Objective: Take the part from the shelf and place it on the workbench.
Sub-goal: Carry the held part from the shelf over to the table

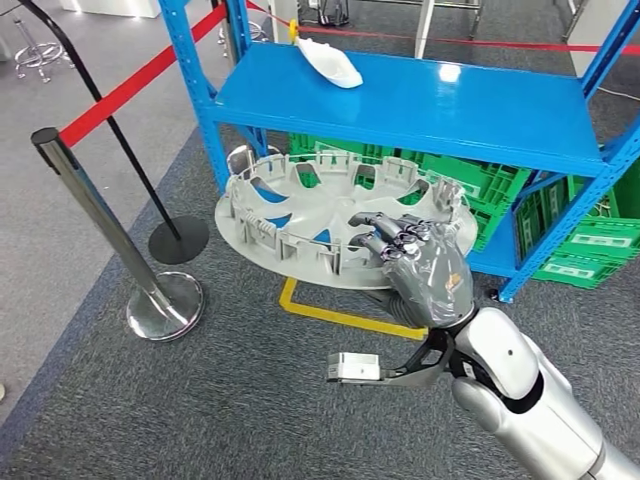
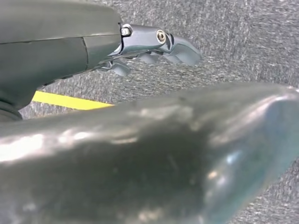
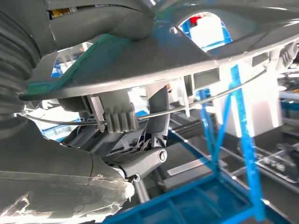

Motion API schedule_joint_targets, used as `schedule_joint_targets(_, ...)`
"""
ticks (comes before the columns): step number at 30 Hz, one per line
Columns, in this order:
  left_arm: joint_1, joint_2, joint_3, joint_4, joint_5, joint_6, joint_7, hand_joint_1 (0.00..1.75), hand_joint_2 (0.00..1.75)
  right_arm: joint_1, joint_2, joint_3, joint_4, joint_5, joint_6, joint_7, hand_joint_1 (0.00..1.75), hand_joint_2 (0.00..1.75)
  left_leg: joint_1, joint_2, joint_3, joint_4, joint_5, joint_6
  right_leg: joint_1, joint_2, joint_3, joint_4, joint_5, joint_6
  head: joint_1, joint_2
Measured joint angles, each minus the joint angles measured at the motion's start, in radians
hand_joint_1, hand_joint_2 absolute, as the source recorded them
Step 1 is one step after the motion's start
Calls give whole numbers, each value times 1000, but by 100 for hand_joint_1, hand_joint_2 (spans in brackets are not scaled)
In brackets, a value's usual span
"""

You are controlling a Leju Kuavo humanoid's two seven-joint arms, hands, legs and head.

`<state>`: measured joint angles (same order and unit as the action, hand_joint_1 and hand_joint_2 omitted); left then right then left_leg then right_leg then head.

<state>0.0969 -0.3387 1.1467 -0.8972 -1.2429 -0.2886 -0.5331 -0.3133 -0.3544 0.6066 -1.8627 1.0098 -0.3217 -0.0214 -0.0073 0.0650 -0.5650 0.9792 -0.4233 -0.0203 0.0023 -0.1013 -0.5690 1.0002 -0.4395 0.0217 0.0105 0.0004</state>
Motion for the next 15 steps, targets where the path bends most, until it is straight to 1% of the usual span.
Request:
schedule_joint_targets(1,-1,-1,1,0,-2,0,-1,0,0,-2,1,-1,0,0,-1,0,175,175,-2,-6,-2,-7,0,6,2,-11,0,-1,0,5,0,0)
schedule_joint_targets(2,-1,-1,2,0,-3,1,-2,0,0,-4,2,-2,0,2,-3,0,175,175,-1,-18,-6,-7,3,13,2,-20,2,-3,1,10,1,0)
schedule_joint_targets(3,0,-1,3,0,-4,2,-3,0,0,-6,3,-2,0,6,-4,0,175,175,0,-30,-8,-9,6,19,0,-15,1,1,-4,15,1,0)
schedule_joint_targets(4,1,-1,5,0,-6,2,-4,0,0,-8,4,-4,-1,11,-7,0,175,175,3,-41,-9,-10,10,26,-2,5,-6,17,-18,21,1,0)
schedule_joint_targets(5,1,-1,7,0,-6,3,-5,0,0,-9,4,-6,-1,17,-11,0,175,175,5,-52,-9,-11,13,32,-4,34,-23,56,-43,25,3,0)
schedule_joint_targets(6,0,-1,9,0,-7,3,-6,0,0,-11,4,-7,-2,22,-15,0,175,175,7,-63,-11,-11,16,36,-6,67,-51,118,-77,28,4,0)
schedule_joint_targets(7,-2,-2,10,0,-8,3,-7,0,0,-11,4,-9,-2,26,-21,0,175,175,7,-75,-13,-11,17,39,-6,87,-85,194,-113,29,5,0)
schedule_joint_targets(8,-3,-3,12,0,-8,4,-7,0,0,-11,4,-10,-3,29,-25,0,175,175,7,-88,-15,-11,19,40,-6,96,-115,262,-139,30,6,0)
schedule_joint_targets(9,-3,-3,14,0,-9,4,-8,0,0,-12,4,-11,-3,32,-29,1,175,175,7,-103,-16,-11,20,41,-6,99,-133,302,-148,30,6,0)
schedule_joint_targets(10,-3,-4,16,0,-10,5,-8,0,0,-13,4,-13,-5,34,-32,1,175,175,8,-118,-15,-10,20,40,-7,100,-132,299,-136,29,6,0)
schedule_joint_targets(11,-3,-4,18,0,-11,6,-8,0,0,-13,4,-15,-8,35,-33,2,175,175,8,-133,-14,-10,21,39,-8,104,-110,254,-105,28,6,0)
schedule_joint_targets(12,-3,-4,19,0,-13,7,-8,0,0,-15,4,-18,-11,36,-34,2,175,175,10,-147,-14,-8,22,37,-12,118,-74,181,-67,29,6,0)
schedule_joint_targets(13,-4,-5,20,0,-14,7,-8,0,0,-16,4,-20,-15,36,-36,2,175,175,9,-162,-16,-6,22,33,-17,147,-37,107,-40,30,6,0)
schedule_joint_targets(14,-4,-4,20,0,-15,8,-9,0,0,-18,4,-23,-18,36,-39,2,175,175,9,-175,-22,-2,24,28,-22,173,-9,51,-24,31,6,0)
schedule_joint_targets(15,-5,-4,20,0,-16,8,-9,0,0,-19,4,-25,-21,37,-42,2,175,175,10,-187,-29,0,27,22,-25,192,6,20,-19,30,6,0)
